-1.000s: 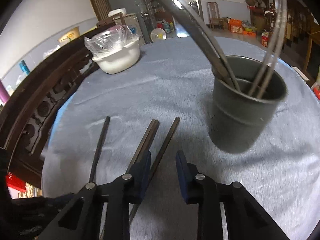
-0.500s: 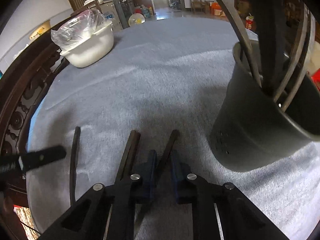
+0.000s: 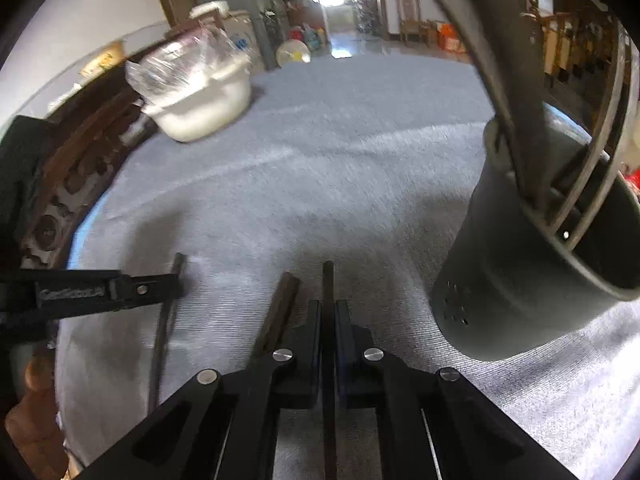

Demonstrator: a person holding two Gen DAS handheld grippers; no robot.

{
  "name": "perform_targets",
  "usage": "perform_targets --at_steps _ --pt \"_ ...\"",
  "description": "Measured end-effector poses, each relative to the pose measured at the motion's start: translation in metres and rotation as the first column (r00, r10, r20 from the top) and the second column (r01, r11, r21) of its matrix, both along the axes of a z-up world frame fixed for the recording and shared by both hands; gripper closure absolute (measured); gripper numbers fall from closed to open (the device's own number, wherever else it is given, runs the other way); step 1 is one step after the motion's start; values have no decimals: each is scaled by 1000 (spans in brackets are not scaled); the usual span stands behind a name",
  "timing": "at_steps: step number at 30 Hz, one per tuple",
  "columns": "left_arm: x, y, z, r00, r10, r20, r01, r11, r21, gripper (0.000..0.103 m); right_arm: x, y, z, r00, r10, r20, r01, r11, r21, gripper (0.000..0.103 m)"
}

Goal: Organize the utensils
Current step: 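Grasp a chopstick with the right gripper while the left gripper lifts its chopstick toward the cup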

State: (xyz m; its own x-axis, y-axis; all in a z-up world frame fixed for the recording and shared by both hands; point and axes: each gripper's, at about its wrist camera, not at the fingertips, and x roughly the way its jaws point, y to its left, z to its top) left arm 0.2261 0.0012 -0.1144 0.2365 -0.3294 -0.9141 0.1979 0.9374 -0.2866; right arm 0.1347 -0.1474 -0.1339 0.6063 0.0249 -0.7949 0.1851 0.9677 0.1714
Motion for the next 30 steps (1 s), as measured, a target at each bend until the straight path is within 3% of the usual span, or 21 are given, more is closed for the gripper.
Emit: perform_targets --at_steps 9,14,23,30 --pt "-39 10 76 986 1 164 7 999 -51 96 -49 -5 50 984 48 169 -57 997 48 96" --pt "-73 6 113 962 -16 272 25 999 -32 96 -77 -12 75 967 49 252 -73 993 90 96" --pt "-117 -10 139 914 -29 404 19 999 28 96 -106 -22 100 939 25 342 -68 991 114 96" --pt "-142 -17 155 888 -39 458 14 998 58 96 -123 -37 110 929 -4 370 -58 986 157 96"
